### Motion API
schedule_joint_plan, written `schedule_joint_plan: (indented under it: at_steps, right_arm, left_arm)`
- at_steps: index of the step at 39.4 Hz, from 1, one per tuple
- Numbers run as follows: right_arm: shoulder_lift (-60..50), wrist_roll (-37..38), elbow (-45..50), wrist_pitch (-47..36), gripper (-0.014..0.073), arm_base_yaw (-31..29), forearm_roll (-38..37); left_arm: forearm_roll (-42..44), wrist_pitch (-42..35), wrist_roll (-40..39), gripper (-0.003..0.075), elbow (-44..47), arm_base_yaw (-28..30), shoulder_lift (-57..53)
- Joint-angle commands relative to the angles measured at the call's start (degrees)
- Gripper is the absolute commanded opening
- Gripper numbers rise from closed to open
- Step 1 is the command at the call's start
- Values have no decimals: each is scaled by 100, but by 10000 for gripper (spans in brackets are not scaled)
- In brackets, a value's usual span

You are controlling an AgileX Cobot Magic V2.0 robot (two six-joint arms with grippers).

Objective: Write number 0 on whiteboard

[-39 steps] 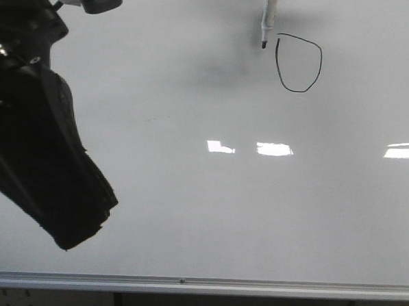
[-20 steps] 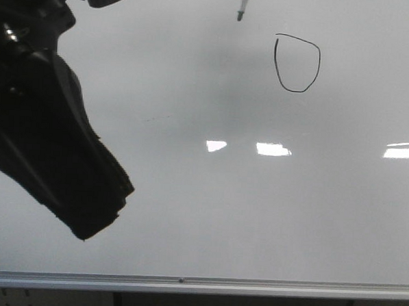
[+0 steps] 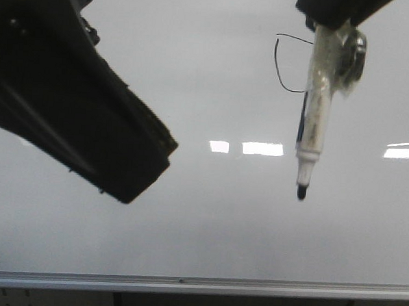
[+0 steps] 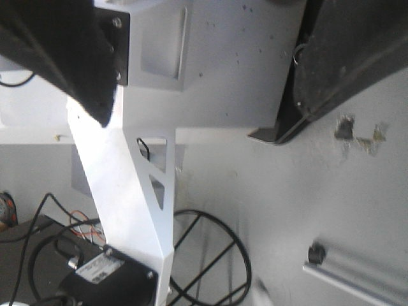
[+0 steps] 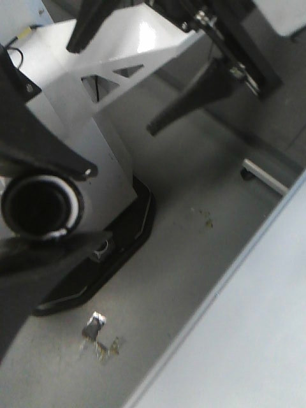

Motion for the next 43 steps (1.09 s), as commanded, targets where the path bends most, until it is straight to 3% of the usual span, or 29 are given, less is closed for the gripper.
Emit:
schedule_joint_plan:
  at_steps: [1,6,15,21,29,37,43]
  right_arm:
    - [-250,-671,286,-206,-61,-12,1122]
    - [-243,-1367,512,-12,-61,-12,2264]
    - [-237,-1562,512,258,-61,-1,2597]
    - [-237,-1665,512,253,-61,-1,2757]
    - [-237,-1707,512,236,-61,-1,2817]
    - [-237,-1709,512,219,-61,-1,2817]
    - [-237,-1709,512,140,-37,-1,2817]
  left_arm:
    - [-787,270,443,576,-167,-45,-179]
    - [-1056,435,649,576,-167,-45,-179]
    - [-1301,495,695,574,-167,-45,-179]
    - [-1568,567,702,517,-167,-45,-179]
    - [-1577,567,702,313,-167,-45,-179]
    - [-1577,567,716,-23,-167,-45,-179]
    - [-1577,567,743,-20,-167,-45,-179]
